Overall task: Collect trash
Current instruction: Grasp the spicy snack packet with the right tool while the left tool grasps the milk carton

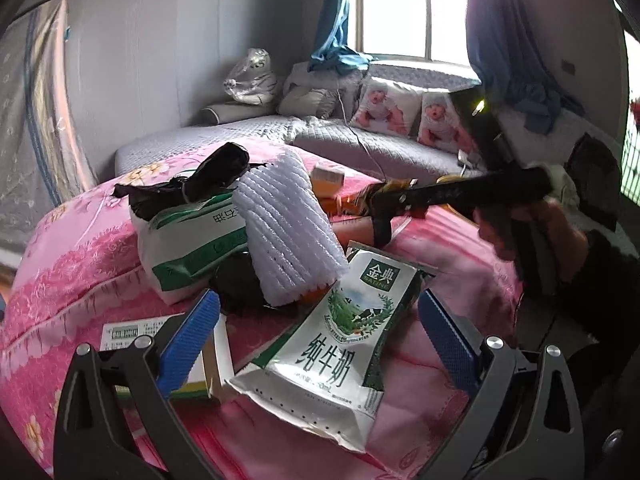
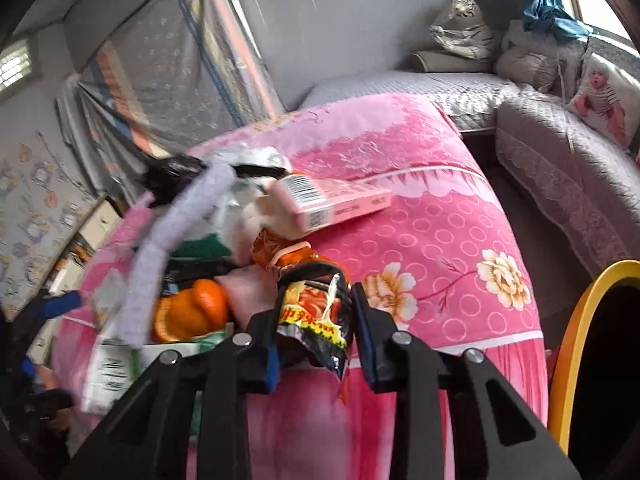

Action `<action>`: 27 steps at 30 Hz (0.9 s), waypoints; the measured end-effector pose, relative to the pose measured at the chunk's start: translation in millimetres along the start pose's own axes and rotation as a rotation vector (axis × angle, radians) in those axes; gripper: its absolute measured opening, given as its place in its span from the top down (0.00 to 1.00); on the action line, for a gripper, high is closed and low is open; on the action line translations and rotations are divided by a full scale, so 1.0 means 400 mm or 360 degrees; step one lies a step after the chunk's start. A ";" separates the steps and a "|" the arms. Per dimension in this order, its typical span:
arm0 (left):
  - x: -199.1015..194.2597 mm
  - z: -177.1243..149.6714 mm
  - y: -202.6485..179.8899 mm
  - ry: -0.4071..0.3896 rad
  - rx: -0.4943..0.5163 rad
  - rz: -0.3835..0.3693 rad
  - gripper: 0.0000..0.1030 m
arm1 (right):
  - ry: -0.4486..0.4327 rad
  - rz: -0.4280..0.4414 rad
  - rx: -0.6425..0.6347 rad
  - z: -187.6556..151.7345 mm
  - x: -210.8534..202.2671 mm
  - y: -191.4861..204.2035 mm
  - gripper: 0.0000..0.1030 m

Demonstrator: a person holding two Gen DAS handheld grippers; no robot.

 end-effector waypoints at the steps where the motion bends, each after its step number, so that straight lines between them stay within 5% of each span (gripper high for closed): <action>1: 0.009 0.001 -0.002 0.0014 0.0028 -0.0015 0.08 | -0.0012 0.0026 0.0023 0.003 -0.012 -0.001 0.73; 9: 0.084 -0.017 -0.003 0.0198 0.0159 -0.0177 0.08 | -0.0104 0.0230 0.0148 0.028 -0.145 0.002 0.73; 19: 0.139 -0.039 0.007 0.0383 0.0173 -0.0312 0.09 | -0.0172 0.0271 0.0215 0.018 -0.251 -0.012 0.73; 27: 0.171 -0.055 0.009 0.0504 0.0131 -0.0365 0.28 | -0.0218 0.0278 0.0236 0.019 -0.297 -0.016 0.72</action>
Point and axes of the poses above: each gripper's, at about its wrist camera, not at the fingertips, and x roughly the way its jaws point, y to its left, z to its top, the point moved 2 cm from there along x, roughly the way its jaws point, and after that the axes turned 10 degrees about -y, right-handed, at the moved point
